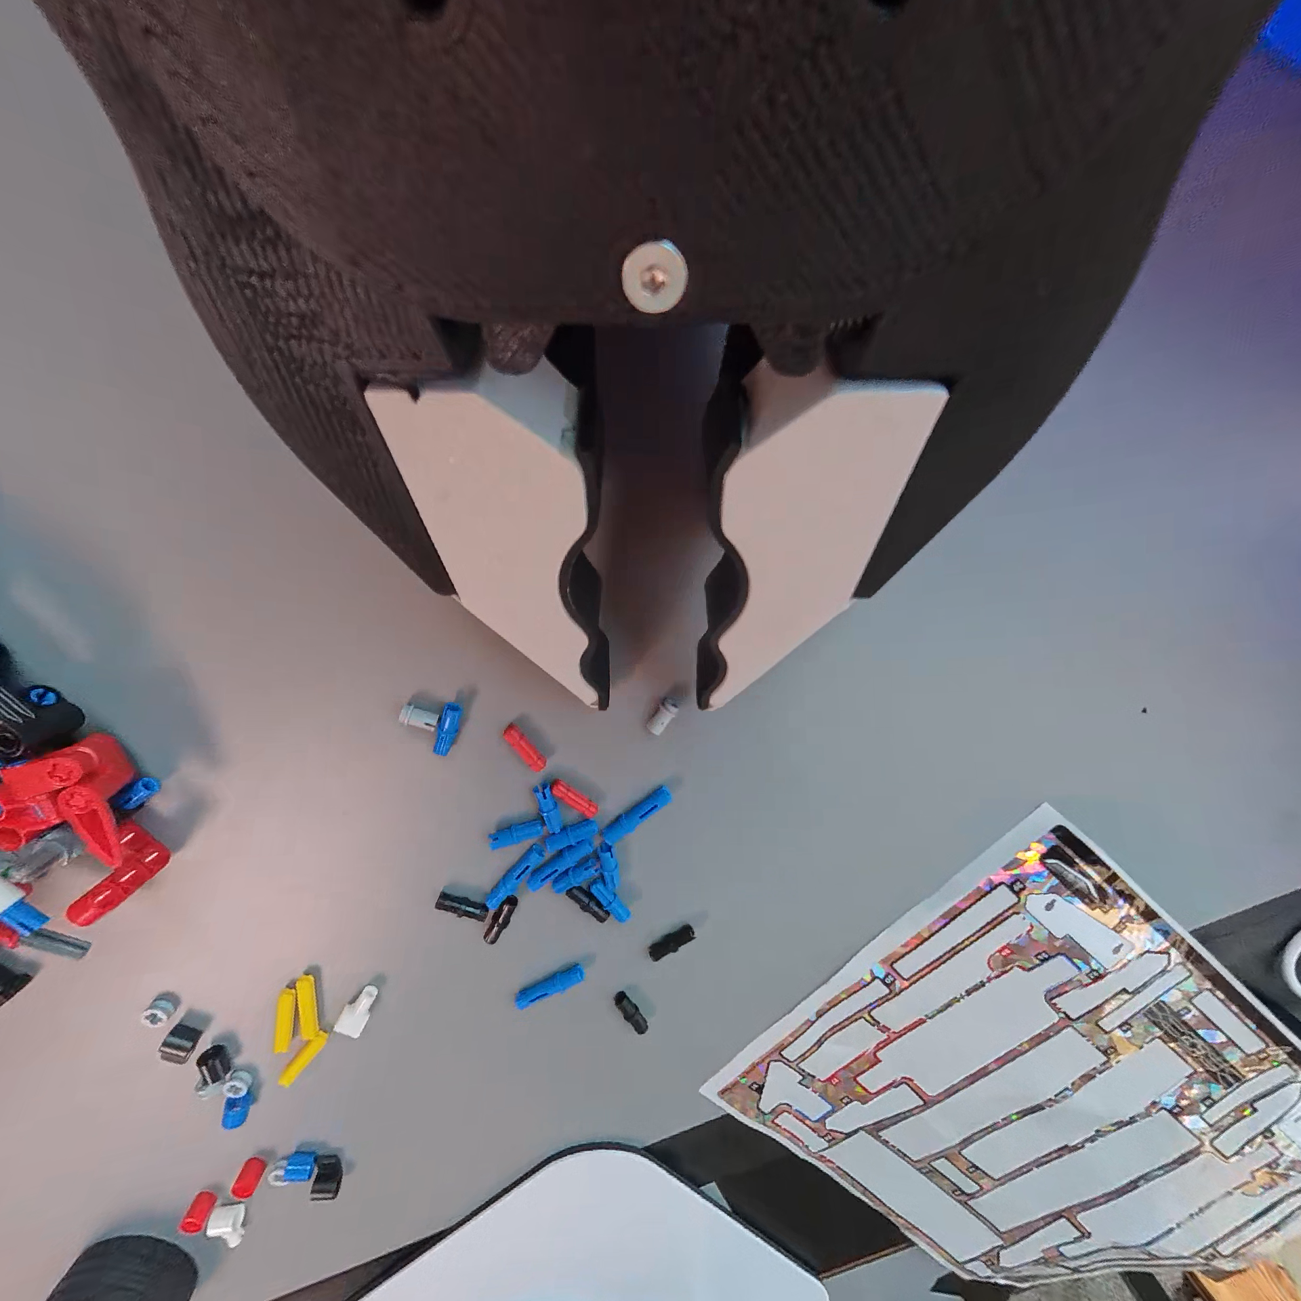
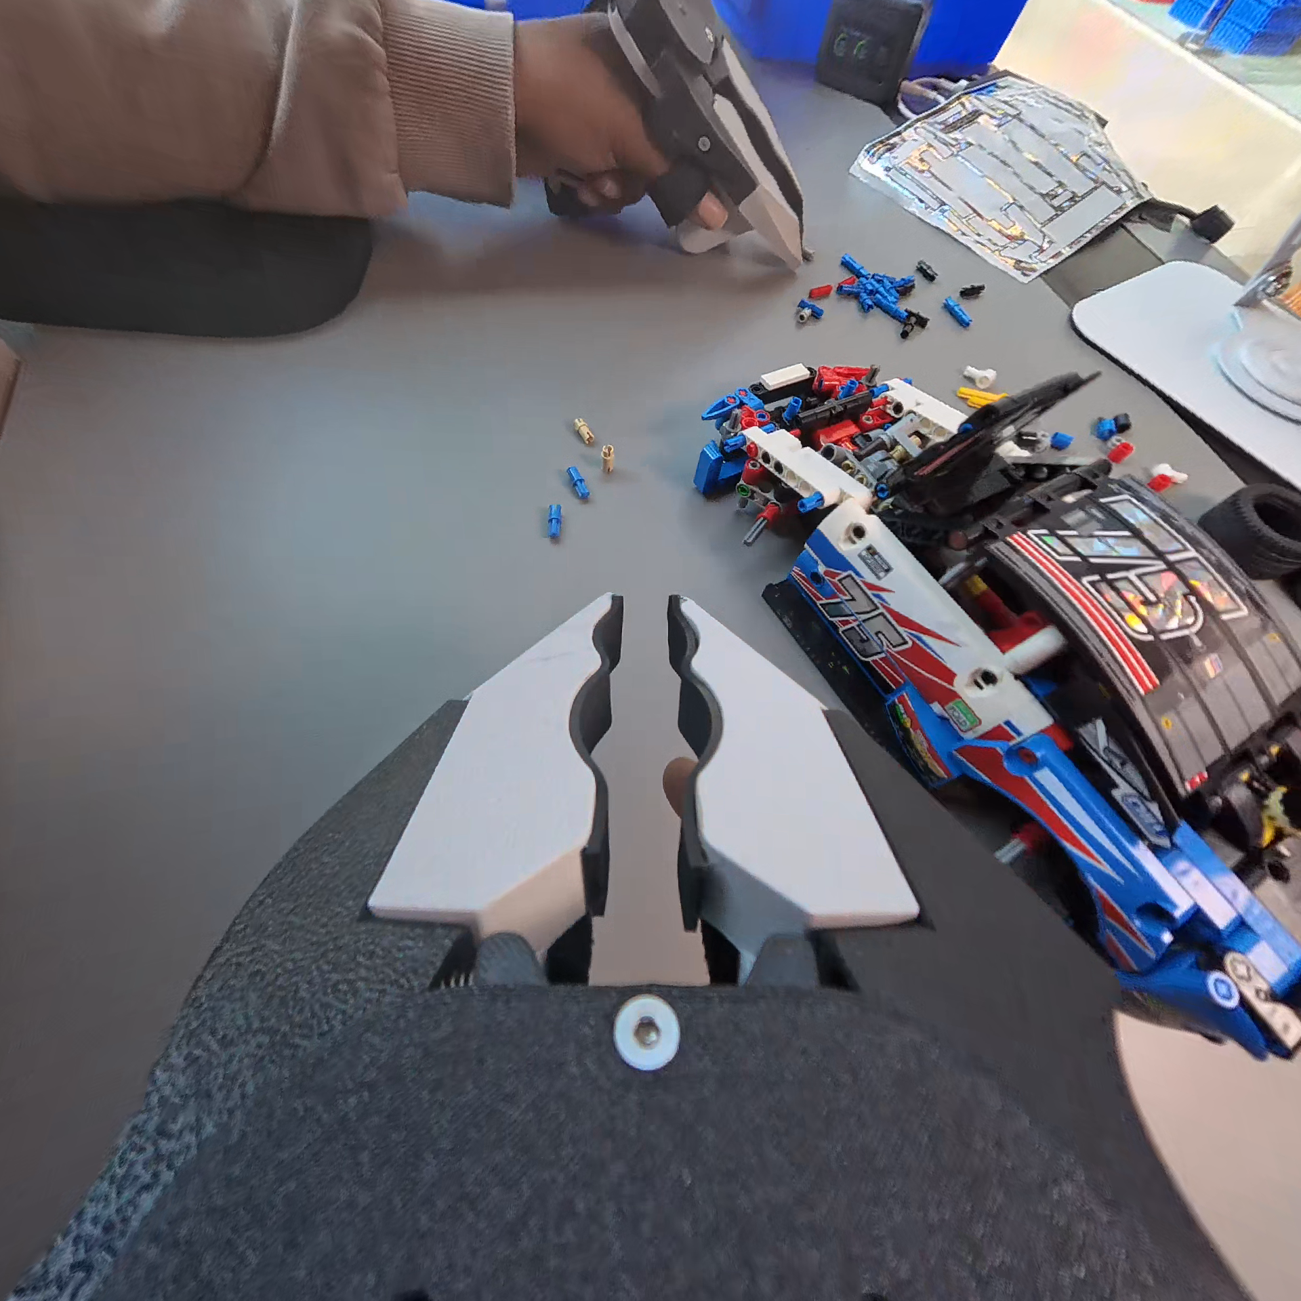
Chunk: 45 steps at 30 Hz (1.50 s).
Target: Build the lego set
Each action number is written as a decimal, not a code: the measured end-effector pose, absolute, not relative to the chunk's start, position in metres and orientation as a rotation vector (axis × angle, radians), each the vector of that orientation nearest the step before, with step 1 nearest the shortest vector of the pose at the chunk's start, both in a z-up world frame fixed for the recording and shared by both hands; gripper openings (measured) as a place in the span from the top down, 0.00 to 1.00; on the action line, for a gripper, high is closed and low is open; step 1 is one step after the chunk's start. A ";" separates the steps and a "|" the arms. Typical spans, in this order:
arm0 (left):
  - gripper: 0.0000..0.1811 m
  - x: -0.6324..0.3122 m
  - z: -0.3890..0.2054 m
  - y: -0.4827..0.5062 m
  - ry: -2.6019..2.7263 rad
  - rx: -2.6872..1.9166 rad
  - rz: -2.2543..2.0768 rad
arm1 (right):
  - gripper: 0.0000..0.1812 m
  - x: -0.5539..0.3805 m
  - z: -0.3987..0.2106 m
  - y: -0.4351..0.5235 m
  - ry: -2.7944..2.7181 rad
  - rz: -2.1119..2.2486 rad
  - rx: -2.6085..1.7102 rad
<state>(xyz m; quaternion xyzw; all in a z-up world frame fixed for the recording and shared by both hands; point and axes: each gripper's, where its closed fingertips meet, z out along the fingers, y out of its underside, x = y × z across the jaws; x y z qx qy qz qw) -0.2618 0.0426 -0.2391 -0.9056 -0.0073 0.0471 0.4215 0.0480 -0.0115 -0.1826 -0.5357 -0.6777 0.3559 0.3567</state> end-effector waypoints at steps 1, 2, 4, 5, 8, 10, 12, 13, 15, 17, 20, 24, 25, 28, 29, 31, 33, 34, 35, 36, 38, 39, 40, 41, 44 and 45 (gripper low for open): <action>0.88 -0.261 -0.239 0.044 0.002 -2.270 0.103 | 0.95 0.052 -0.182 -0.010 -1.721 0.940 -1.392; 0.88 -0.260 -0.240 0.045 0.036 -2.278 0.097 | 0.95 0.055 -0.181 -0.007 -1.695 0.957 -1.400; 0.90 -0.260 -0.240 0.047 0.078 -2.281 0.094 | 0.95 0.060 -0.181 -0.002 -1.656 0.976 -1.413; 0.90 -0.260 -0.240 0.047 0.083 -2.285 0.083 | 0.95 0.062 -0.181 0.001 -1.644 0.984 -1.419; 0.94 -0.261 -0.241 0.048 0.102 -2.300 0.089 | 0.96 0.064 -0.181 0.007 -1.613 1.013 -1.434; 0.98 -0.261 -0.241 0.048 0.159 -2.297 0.141 | 0.96 0.064 -0.181 0.008 -1.603 1.031 -1.435; 0.99 -0.255 -0.240 0.046 0.227 -2.299 0.164 | 0.96 0.064 -0.183 0.008 -1.602 1.034 -1.432; 0.98 -0.246 -0.239 0.044 0.266 -2.289 0.131 | 0.96 0.065 -0.183 0.009 -1.601 1.028 -1.432; 0.99 -0.215 -0.228 0.038 0.361 -2.224 0.035 | 0.96 0.067 -0.183 0.012 -1.591 1.016 -1.428; 0.99 -0.179 -0.218 0.026 0.470 -2.180 -0.077 | 0.96 0.069 -0.183 0.015 -1.576 1.012 -1.435; 0.99 -0.116 -0.211 -0.003 0.672 -2.125 -0.262 | 0.96 0.069 -0.183 0.020 -1.556 1.007 -1.444; 0.99 -0.077 -0.225 -0.030 0.905 -2.146 -0.258 | 0.96 0.067 -0.183 0.021 -1.541 1.024 -1.456; 0.99 -0.072 -0.227 -0.034 0.939 -2.155 -0.270 | 0.96 0.066 -0.183 0.020 -1.544 1.022 -1.455; 0.99 -0.063 -0.234 -0.042 1.004 -2.172 -0.298 | 0.96 0.066 -0.184 0.018 -1.556 1.008 -1.451; 0.99 -0.062 -0.235 -0.044 1.020 -2.175 -0.302 | 0.96 0.066 -0.184 0.018 -1.558 1.002 -1.450; 0.99 -0.061 -0.236 -0.045 1.042 -2.179 -0.296 | 0.96 0.066 -0.185 0.017 -1.559 0.994 -1.450; 0.98 -0.062 -0.237 -0.044 1.046 -2.177 -0.277 | 0.96 0.066 -0.184 0.018 -1.556 0.992 -1.451; 0.98 -0.062 -0.238 -0.044 1.046 -2.178 -0.275 | 0.96 0.066 -0.184 0.018 -1.555 0.992 -1.450; 0.98 -0.063 -0.238 -0.044 1.049 -2.182 -0.270 | 0.96 0.066 -0.184 0.018 -1.554 0.992 -1.450; 0.98 -0.063 -0.238 -0.044 1.051 -2.183 -0.260 | 0.96 0.066 -0.184 0.018 -1.554 0.993 -1.449; 0.97 -0.068 -0.234 -0.040 1.030 -2.170 -0.219 | 0.96 0.067 -0.183 0.018 -1.556 0.995 -1.446; 0.94 -0.074 -0.229 -0.034 0.991 -2.159 -0.182 | 0.96 0.067 -0.183 0.017 -1.557 0.996 -1.444; 0.92 -0.083 -0.223 -0.027 0.934 -2.150 -0.141 | 0.96 0.067 -0.183 0.017 -1.557 0.996 -1.442; 0.91 -0.095 -0.217 -0.021 0.869 -2.147 -0.112 | 0.96 0.067 -0.182 0.017 -1.557 0.997 -1.439; 0.87 -0.145 -0.208 0.003 0.630 -2.166 0.002 | 0.96 0.068 -0.181 0.017 -1.553 1.006 -1.432; 0.86 -0.163 -0.211 0.010 0.563 -2.193 0.039 | 0.96 0.068 -0.181 0.017 -1.554 1.010 -1.431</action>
